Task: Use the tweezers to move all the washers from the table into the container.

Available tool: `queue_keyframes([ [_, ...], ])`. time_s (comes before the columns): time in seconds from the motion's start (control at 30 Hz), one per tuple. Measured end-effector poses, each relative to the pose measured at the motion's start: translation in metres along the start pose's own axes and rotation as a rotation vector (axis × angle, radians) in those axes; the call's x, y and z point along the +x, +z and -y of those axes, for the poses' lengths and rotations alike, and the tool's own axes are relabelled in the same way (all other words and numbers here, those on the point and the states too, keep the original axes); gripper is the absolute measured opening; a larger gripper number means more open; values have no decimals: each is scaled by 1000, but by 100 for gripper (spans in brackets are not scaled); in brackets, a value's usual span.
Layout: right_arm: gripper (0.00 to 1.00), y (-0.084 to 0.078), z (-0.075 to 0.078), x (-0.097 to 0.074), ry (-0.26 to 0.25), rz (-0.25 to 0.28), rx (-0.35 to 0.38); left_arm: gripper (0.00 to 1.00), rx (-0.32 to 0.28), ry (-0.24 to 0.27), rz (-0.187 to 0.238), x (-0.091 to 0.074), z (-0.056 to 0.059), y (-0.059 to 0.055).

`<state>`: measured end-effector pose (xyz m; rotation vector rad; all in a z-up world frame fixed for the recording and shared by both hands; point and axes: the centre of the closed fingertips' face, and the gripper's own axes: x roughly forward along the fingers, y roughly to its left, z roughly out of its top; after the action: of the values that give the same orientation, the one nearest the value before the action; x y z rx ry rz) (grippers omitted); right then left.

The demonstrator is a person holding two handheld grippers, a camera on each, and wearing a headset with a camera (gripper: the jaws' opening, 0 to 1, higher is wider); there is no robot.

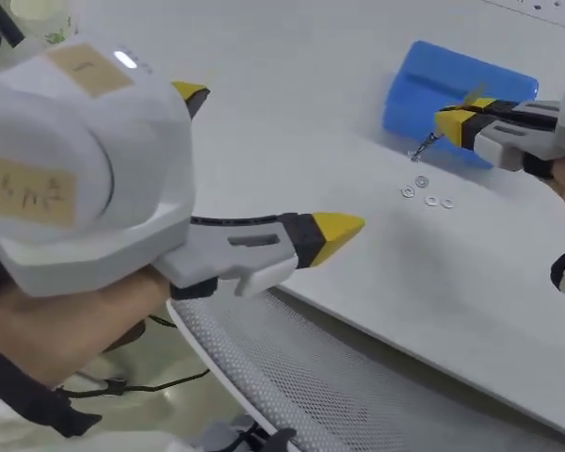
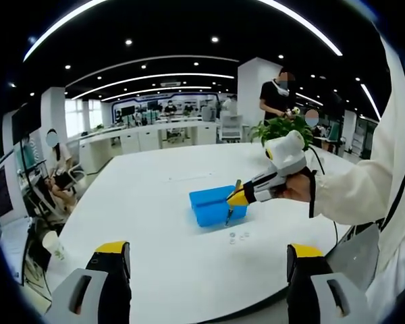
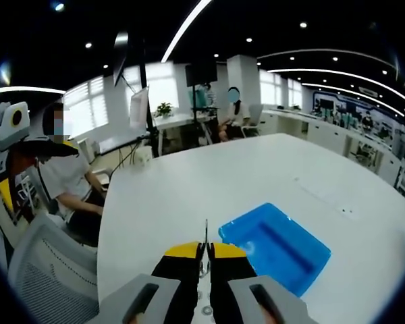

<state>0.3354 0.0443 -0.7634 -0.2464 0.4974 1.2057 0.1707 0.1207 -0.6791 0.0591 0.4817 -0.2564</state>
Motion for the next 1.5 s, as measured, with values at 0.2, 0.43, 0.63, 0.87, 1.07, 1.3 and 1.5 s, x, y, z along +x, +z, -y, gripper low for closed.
queue_keyframes([
  [0.2,1,12,5,-1,-16,26,-14,99,16,2,-1,0,0,1],
  [0.43,1,24,20,3,-40,50,-23,99,23,9,-8,1,-2,-1],
  [0.63,1,30,30,12,-87,78,-22,99,21,8,-22,2,-2,-6],
  [0.87,1,28,35,26,-102,86,1,99,14,11,-30,6,-5,-11],
  [1.07,1,30,49,33,-139,105,9,98,11,15,-40,6,-6,-12],
  [1.3,1,26,62,40,-170,106,17,98,12,15,-62,10,0,-12],
  [1.5,1,20,67,52,-178,97,22,98,9,11,-63,14,3,-11],
])
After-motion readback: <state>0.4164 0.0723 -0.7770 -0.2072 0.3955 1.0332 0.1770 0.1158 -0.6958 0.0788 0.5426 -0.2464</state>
